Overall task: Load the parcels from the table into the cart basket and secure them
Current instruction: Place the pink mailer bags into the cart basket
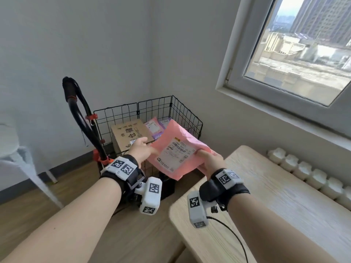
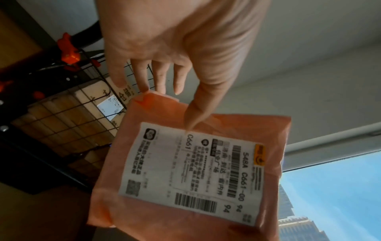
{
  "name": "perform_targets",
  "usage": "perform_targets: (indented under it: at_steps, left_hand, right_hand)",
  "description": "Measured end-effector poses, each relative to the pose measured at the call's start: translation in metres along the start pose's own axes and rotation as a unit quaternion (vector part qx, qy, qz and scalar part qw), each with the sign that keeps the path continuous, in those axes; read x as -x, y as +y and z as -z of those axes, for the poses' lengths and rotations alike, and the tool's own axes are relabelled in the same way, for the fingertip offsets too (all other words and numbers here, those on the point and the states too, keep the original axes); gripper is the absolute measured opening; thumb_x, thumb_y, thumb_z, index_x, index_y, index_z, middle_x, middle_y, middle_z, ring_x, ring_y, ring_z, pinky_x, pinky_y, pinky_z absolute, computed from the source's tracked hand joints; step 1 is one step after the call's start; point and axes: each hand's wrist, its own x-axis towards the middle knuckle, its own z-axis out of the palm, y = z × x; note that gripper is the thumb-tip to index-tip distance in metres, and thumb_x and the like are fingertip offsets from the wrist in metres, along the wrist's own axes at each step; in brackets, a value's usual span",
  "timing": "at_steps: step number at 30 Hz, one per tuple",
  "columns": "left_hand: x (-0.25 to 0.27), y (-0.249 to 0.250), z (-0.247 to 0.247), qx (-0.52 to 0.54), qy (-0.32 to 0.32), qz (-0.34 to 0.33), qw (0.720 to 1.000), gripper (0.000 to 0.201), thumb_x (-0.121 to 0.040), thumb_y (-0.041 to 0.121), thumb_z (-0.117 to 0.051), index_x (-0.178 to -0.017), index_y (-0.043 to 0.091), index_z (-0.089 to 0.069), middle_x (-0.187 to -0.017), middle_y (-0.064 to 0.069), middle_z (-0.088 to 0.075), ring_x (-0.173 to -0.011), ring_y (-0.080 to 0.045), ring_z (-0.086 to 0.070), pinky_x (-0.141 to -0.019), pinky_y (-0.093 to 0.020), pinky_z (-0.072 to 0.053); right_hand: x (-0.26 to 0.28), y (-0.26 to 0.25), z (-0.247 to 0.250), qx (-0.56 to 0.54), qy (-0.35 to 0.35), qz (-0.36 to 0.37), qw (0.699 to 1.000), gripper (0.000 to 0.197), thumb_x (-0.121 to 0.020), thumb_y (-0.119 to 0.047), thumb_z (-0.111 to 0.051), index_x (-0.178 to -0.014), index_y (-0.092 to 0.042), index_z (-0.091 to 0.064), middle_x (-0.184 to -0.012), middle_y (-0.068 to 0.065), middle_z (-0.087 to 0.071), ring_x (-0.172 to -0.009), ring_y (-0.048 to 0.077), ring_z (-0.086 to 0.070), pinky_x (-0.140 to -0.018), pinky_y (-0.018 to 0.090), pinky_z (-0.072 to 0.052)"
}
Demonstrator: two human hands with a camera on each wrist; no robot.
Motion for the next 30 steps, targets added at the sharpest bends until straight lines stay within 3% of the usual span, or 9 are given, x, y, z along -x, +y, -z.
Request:
perform_targets:
  at_steps: [3, 8, 10, 13, 16, 19, 23, 27, 30]
  left_hand:
    - [-0.034, 0.012, 0.002, -0.085, -0.045, -0.002, 0.995, 0.084, -0.067, -0.004, -0.075, -0.139, 0.020, -0.041, -0.139, -0.001, -0.049, -0.124, -0.024, -0.048, -0.101, -0.042, -0.040]
    - [-0.097, 0.036, -0.006, -0.150, -0.094, 0.041, 0.983, 0.039, -0.071, -0.004, -0.072, -0.105, 0.013, -0.067, -0.106, -0.002, -0.071, -0.103, -0.023, -0.061, -0.094, -0.041, -0.044]
    - [-0.122, 0.040, -0.008, -0.155, -0.093, 0.039, 0.983, 0.036, -0.072, 0.000, -0.075, -0.105, 0.012, -0.067, -0.104, -0.001, -0.070, -0.102, -0.021, -0.061, -0.095, -0.040, -0.043]
    - [-0.155, 0.041, -0.009, -0.130, -0.094, 0.043, 0.986, 0.028, -0.076, 0.005, -0.075, -0.101, 0.011, -0.064, -0.098, -0.003, -0.069, -0.093, -0.020, -0.063, -0.085, -0.036, -0.048]
    - [-0.185, 0.035, -0.006, -0.099, -0.068, 0.060, 0.991, 0.023, -0.079, 0.007, -0.072, -0.100, 0.007, -0.064, -0.100, -0.008, -0.070, -0.096, -0.026, -0.065, -0.092, -0.042, -0.050]
    - [-0.216, 0.032, -0.004, -0.066, -0.035, 0.080, 0.994, 0.023, -0.079, 0.008, -0.072, -0.101, 0.004, -0.065, -0.102, -0.011, -0.071, -0.098, -0.029, -0.066, -0.095, -0.048, -0.049]
    - [-0.261, 0.041, -0.012, -0.032, -0.023, 0.108, 0.993, 0.023, -0.080, 0.015, -0.071, -0.100, 0.007, -0.064, -0.101, -0.008, -0.071, -0.098, -0.028, -0.065, -0.076, -0.043, -0.050]
    - [-0.321, 0.046, -0.029, -0.034, -0.023, 0.116, 0.992, 0.038, -0.075, 0.024, -0.075, -0.108, 0.009, -0.063, -0.110, -0.008, -0.069, -0.104, -0.030, -0.062, -0.096, -0.049, -0.046]
    - [-0.374, 0.055, -0.045, -0.034, -0.012, 0.125, 0.992, 0.046, -0.079, 0.023, -0.074, -0.117, 0.004, -0.058, -0.115, -0.009, -0.065, -0.109, -0.029, -0.058, -0.097, -0.047, -0.043]
  right_hand:
    - [-0.036, -0.004, -0.023, 0.023, -0.018, -0.005, 1.000, 0.019, -0.081, 0.001, -0.055, -0.086, -0.012, -0.067, -0.102, 0.018, -0.067, -0.095, 0.028, -0.064, -0.084, 0.036, -0.054]
    - [-0.103, -0.020, -0.053, 0.045, -0.024, -0.008, 0.999, 0.022, -0.078, 0.001, -0.058, -0.075, -0.019, -0.064, -0.093, 0.013, -0.068, -0.091, 0.027, -0.065, -0.091, 0.044, -0.053]
    - [-0.130, -0.027, -0.060, 0.036, -0.026, -0.014, 0.999, 0.023, -0.079, 0.005, -0.055, -0.077, -0.016, -0.064, -0.088, 0.011, -0.067, -0.084, 0.024, -0.063, -0.087, 0.040, -0.054]
    - [-0.166, -0.033, -0.069, 0.042, -0.038, -0.024, 0.998, 0.025, -0.078, 0.009, -0.055, -0.083, -0.012, -0.067, -0.085, 0.010, -0.068, -0.082, 0.025, -0.065, -0.085, 0.040, -0.055]
    - [-0.196, -0.032, -0.078, 0.051, -0.039, -0.037, 0.997, 0.025, -0.076, 0.010, -0.059, -0.085, -0.011, -0.069, -0.094, 0.015, -0.069, -0.088, 0.029, -0.065, -0.090, 0.044, -0.053]
    - [-0.221, -0.031, -0.085, 0.052, -0.037, -0.064, 0.996, 0.024, -0.081, 0.004, -0.058, -0.095, -0.013, -0.068, -0.088, 0.009, -0.068, -0.080, 0.021, -0.062, -0.086, 0.033, -0.050]
    - [-0.261, -0.026, -0.093, 0.098, -0.023, -0.087, 0.991, 0.022, -0.081, 0.000, -0.060, -0.095, -0.013, -0.070, -0.079, 0.006, -0.063, -0.070, 0.017, -0.056, -0.069, 0.028, -0.045]
    - [-0.304, -0.028, -0.108, 0.160, -0.022, -0.121, 0.979, 0.033, -0.081, -0.004, -0.063, -0.112, -0.015, -0.066, -0.105, 0.006, -0.064, -0.095, 0.025, -0.063, -0.088, 0.037, -0.052]
    - [-0.346, -0.037, -0.114, 0.170, 0.006, -0.107, 0.980, 0.040, -0.081, -0.003, -0.062, -0.120, -0.014, -0.062, -0.108, 0.007, -0.061, -0.095, 0.023, -0.060, -0.080, 0.032, -0.052]
